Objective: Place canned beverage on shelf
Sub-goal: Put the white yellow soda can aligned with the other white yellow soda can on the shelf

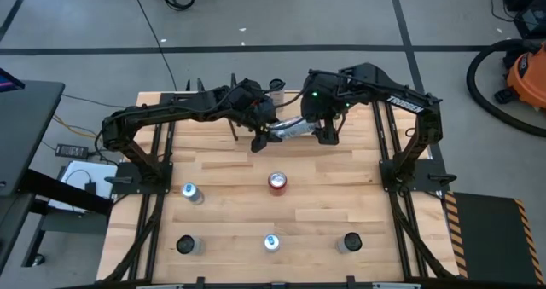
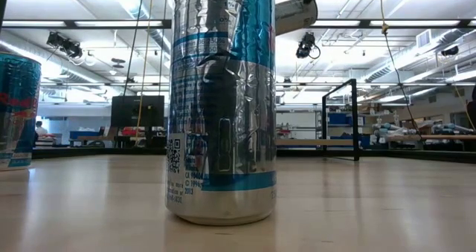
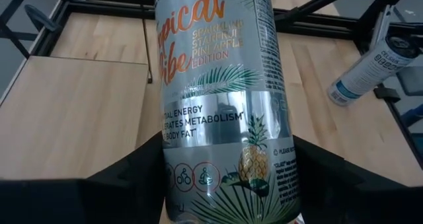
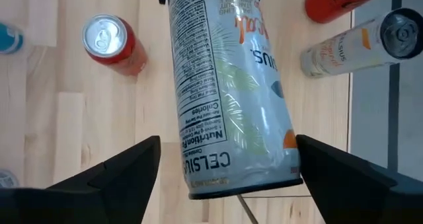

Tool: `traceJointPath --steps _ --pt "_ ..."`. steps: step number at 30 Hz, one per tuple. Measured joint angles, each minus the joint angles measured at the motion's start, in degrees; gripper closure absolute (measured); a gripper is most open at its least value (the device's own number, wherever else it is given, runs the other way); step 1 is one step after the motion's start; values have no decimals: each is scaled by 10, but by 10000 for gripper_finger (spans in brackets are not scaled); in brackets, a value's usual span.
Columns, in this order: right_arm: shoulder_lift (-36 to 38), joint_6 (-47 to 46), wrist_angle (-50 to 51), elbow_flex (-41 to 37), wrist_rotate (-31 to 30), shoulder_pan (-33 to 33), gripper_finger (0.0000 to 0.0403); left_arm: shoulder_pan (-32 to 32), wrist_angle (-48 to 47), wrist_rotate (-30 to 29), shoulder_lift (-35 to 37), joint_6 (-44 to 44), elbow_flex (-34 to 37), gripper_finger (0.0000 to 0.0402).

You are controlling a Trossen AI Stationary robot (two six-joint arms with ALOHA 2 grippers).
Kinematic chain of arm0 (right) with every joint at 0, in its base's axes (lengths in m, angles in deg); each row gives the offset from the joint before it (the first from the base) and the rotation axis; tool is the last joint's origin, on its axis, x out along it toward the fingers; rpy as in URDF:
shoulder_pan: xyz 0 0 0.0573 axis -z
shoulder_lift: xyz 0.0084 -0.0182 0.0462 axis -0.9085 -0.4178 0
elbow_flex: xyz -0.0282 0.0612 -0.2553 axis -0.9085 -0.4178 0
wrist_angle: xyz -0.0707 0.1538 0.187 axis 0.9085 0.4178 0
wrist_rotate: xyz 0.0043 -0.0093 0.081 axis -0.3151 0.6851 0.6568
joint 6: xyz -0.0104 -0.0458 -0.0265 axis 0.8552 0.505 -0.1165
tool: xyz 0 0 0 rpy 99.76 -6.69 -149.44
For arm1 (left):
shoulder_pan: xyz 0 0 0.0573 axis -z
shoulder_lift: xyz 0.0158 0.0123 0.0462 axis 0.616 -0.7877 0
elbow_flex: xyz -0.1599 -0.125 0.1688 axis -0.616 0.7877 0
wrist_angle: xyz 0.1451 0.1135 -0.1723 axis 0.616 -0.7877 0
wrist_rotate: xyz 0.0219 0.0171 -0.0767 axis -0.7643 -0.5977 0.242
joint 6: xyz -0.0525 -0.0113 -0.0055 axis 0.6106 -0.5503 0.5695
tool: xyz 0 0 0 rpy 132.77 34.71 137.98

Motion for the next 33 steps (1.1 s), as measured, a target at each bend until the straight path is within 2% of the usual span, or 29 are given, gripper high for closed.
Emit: traceJointPath --steps 7,14,20,26,33 --pt "2 -48 10 80 -13 0 47 8 -2 -39 0 -15 0 144" --pt "5 -87 10 150 -22 1 48 10 8 -36 0 -20 0 144" --pt "19 -85 11 149 -25 14 46 17 97 -43 0 -18 23 144" --pt "30 -105 1 149 -26 35 47 23 180 -46 0 19 77 144" --pt "34 -133 -1 149 -26 53 47 40 350 -48 0 34 157 144"
